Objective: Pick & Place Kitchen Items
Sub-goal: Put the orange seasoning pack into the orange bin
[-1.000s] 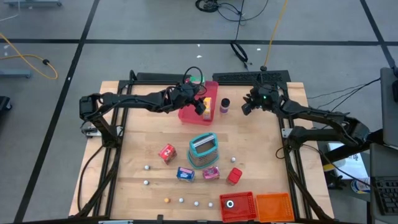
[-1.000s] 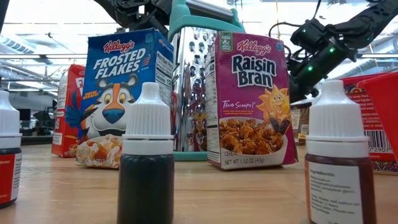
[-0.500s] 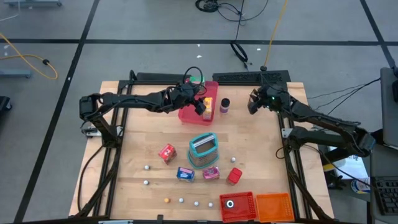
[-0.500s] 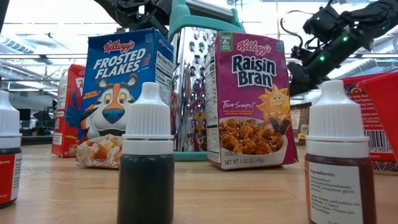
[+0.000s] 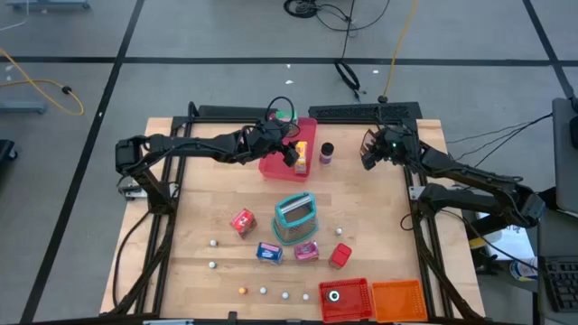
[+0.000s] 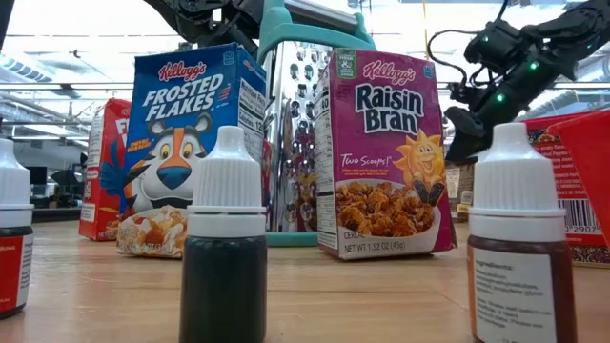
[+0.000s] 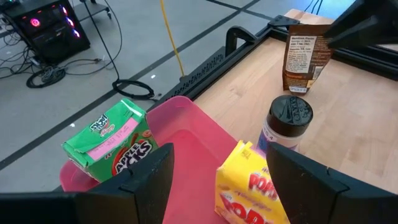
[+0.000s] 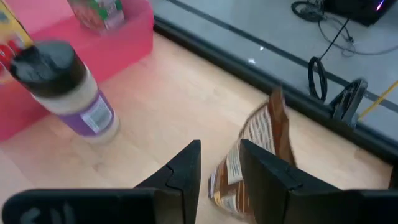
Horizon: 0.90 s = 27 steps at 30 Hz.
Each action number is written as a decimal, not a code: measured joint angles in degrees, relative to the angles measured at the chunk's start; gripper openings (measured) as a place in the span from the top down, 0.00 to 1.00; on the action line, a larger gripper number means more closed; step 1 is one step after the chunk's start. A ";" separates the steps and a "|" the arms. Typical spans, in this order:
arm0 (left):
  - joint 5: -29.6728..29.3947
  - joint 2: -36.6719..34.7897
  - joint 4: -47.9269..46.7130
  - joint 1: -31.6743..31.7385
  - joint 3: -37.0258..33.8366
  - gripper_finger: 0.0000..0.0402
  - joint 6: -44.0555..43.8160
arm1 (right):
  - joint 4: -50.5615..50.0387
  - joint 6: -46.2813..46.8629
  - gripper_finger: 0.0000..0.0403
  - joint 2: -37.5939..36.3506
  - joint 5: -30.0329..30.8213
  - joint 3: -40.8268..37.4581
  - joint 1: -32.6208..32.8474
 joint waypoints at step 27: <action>0.17 0.00 -0.07 -0.01 0.00 0.36 -0.17 | 2.37 -1.07 1.00 -1.03 -1.72 -3.30 0.05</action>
